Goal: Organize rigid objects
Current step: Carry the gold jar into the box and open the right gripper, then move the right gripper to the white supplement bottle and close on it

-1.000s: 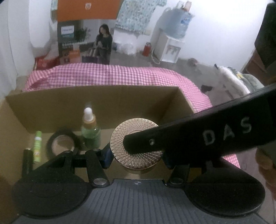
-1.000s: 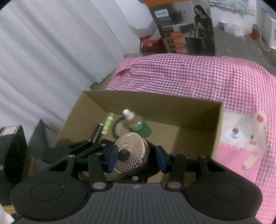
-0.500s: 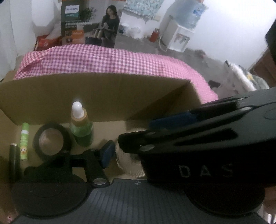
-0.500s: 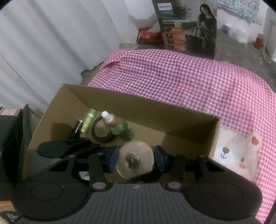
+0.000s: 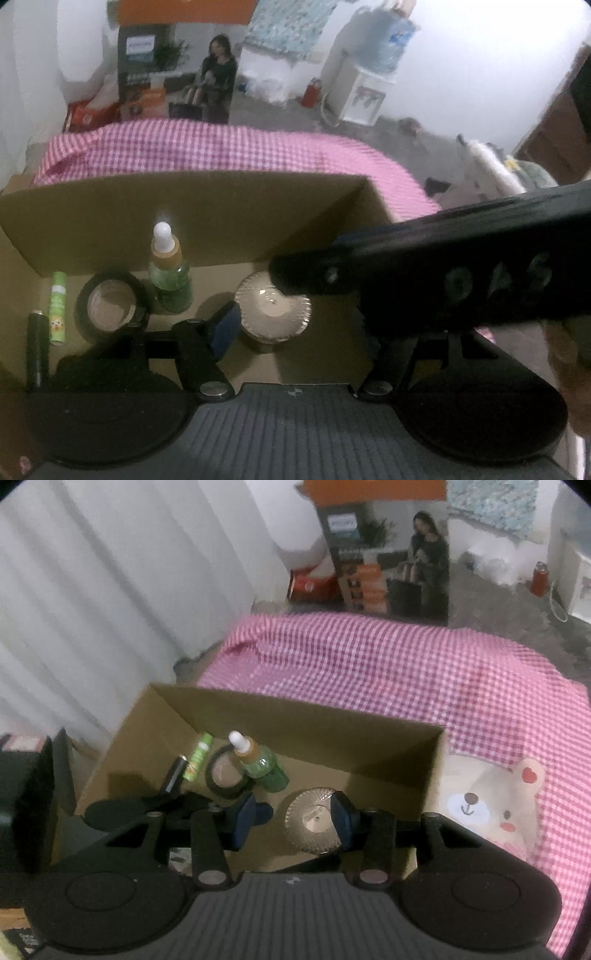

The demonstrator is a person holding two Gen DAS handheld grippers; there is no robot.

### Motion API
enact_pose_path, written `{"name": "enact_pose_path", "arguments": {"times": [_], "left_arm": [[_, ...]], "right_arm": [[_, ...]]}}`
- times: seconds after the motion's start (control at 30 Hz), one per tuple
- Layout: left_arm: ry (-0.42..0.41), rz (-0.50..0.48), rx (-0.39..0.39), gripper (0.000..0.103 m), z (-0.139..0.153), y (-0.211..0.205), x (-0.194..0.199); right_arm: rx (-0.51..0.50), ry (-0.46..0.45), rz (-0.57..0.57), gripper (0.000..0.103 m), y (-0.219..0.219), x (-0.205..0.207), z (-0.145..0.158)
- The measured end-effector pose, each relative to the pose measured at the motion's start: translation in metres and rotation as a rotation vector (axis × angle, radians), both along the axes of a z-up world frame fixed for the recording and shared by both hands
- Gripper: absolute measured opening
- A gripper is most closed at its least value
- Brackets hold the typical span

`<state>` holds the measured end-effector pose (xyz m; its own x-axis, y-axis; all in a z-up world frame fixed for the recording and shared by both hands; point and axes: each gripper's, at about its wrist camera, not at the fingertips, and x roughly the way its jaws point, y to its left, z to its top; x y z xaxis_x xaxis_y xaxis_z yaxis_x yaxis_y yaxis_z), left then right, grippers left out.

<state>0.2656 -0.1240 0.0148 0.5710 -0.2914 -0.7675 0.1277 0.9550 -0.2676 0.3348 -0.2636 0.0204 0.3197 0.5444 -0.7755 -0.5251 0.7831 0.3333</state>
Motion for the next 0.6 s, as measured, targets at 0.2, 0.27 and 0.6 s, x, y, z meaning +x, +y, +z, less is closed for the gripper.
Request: {"name": "enact_pose_path", "arguments": {"times": [0.2, 0.27, 0.6], "left_arm": [[-0.104, -0.057, -0.007, 0.078, 0.033, 0.001, -0.046], [-0.149, -0.075, 0.003, 0.083, 0.044, 0.003, -0.067], [-0.317, -0.148, 0.118, 0.095, 0.066, 0.03, -0.179]], "right_arm": [[0.098, -0.098, -0.054, 0.056, -0.023, -0.049, 0.041], [0.133, -0.132, -0.063, 0.064, -0.029, -0.071, 0.054], [0.26, -0.242, -0.083, 0.076, -0.041, -0.173, 0.068]]}}
